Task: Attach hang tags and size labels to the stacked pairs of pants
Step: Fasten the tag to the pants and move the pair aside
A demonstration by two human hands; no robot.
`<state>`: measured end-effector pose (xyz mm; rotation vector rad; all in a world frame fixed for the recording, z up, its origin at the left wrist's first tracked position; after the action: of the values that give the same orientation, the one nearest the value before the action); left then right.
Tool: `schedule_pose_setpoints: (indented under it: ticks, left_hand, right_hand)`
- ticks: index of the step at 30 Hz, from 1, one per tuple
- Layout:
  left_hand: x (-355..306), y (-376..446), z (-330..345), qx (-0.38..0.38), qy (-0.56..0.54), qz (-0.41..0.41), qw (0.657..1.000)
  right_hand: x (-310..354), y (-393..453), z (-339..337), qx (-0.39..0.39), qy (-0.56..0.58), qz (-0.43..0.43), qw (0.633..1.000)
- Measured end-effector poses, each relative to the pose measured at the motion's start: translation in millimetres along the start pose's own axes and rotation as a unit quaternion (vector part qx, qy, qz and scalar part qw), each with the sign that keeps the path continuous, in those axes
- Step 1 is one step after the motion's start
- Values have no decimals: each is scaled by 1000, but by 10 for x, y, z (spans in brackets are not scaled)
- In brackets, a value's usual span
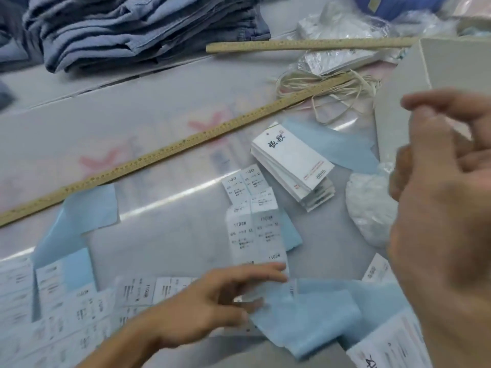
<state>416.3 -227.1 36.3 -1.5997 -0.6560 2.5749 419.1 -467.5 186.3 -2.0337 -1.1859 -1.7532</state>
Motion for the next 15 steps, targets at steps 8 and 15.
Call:
schedule_pose_setpoints:
  ticks: [8,15]
  left_hand:
    - [56,128,-794,-281,126,-42,950]
    - [-195,157,-700,-495,353,127,784]
  right_hand:
    - [-1217,-919,733,503,-428,220,718]
    - [-1460,-1012,755,490,-400,188,752]
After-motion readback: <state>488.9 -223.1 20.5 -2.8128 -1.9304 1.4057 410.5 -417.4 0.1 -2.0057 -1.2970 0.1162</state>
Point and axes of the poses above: each hand's wrist, its own y-axis towards the middle knuckle, its own z-axis out of the palm, x = y × z, the point moved 6 cm from there along y, towards the middle knuckle, and after that the axes turned 2 degrees about -y, right-handed, at the moved point
